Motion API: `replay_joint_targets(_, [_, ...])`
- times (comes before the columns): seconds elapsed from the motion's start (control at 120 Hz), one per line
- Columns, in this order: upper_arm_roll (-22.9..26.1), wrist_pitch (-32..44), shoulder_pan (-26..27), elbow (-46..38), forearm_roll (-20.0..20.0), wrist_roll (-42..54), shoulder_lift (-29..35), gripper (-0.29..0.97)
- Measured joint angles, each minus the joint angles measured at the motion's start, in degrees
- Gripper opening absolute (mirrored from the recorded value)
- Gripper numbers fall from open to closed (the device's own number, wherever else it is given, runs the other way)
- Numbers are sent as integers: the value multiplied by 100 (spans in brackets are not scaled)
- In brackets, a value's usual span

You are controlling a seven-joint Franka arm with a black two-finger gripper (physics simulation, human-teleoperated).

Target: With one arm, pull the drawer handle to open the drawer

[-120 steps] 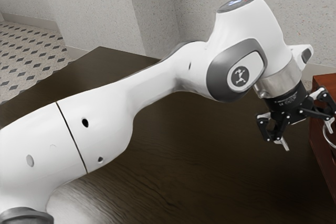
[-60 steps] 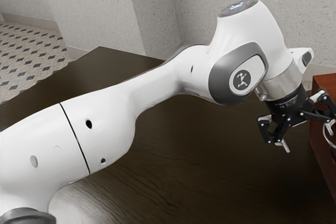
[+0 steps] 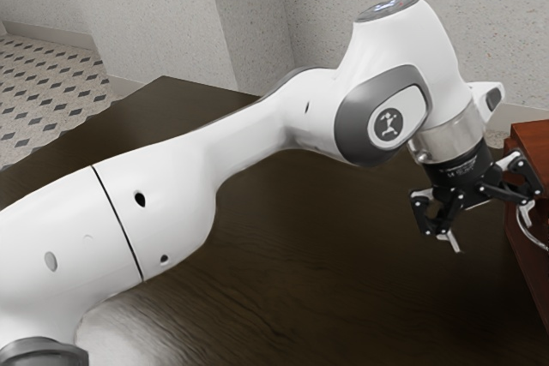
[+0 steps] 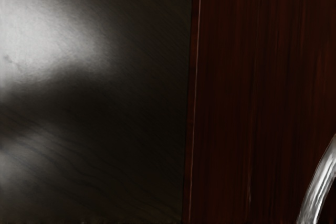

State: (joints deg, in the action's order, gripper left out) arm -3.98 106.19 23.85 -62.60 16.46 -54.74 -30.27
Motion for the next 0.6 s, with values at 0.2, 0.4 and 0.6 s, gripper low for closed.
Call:
replay_joint_targets(0.2, [-40, -146, -4, -30, -14, 5, 82, 68])
replay_joint_targets(0.4, [-51, -260, -4, -128, -29, 8, 169, 68])
replay_joint_targets(0.6, [-88, -393, -7, -222, -40, 10, 248, 68])
